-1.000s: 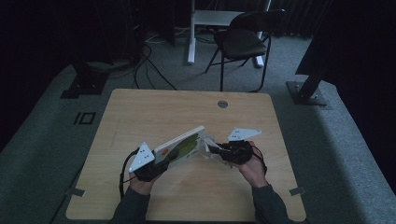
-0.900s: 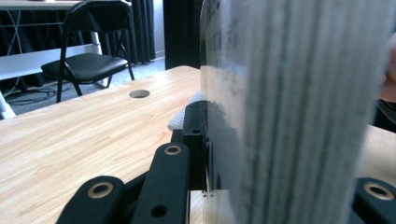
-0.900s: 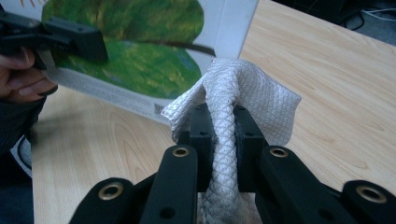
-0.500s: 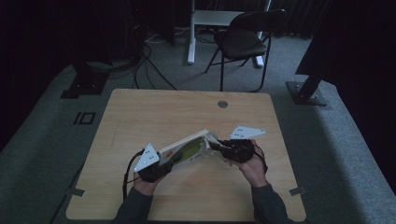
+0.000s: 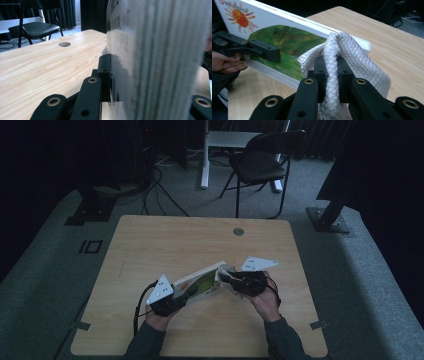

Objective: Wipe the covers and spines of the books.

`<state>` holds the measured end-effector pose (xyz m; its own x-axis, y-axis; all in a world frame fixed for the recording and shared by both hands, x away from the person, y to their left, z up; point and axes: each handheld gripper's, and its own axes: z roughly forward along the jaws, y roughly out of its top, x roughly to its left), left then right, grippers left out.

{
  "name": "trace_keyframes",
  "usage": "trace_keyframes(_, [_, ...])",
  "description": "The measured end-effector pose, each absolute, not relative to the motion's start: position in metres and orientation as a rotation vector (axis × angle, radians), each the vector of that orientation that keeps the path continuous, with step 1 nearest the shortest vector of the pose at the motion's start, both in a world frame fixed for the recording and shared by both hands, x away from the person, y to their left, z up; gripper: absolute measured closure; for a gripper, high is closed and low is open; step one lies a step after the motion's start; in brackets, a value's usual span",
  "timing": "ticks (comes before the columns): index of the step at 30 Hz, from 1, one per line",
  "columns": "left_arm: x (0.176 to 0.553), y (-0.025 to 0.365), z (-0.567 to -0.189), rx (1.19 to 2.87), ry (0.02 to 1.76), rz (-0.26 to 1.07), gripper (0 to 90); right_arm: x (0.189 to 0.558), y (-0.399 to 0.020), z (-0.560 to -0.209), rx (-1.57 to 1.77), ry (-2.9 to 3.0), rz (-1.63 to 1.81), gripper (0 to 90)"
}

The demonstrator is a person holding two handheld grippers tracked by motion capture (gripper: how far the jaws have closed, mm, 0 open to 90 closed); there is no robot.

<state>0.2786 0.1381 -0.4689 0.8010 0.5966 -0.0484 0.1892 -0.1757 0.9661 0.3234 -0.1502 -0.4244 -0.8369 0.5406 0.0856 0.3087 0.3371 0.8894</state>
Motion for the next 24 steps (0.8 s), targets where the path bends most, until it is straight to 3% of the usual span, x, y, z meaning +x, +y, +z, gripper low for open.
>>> trace_keyframes(11, [0.279,0.137,-0.47,1.742,0.619,0.395,78.1,0.318,-0.141,-0.423,0.695,2.392,1.492,81.9])
trace_keyframes(24, [0.28,0.139,-0.47,1.739,0.612,0.38,78.1,0.331,-0.171,-0.426,0.863,2.29,1.472,81.9])
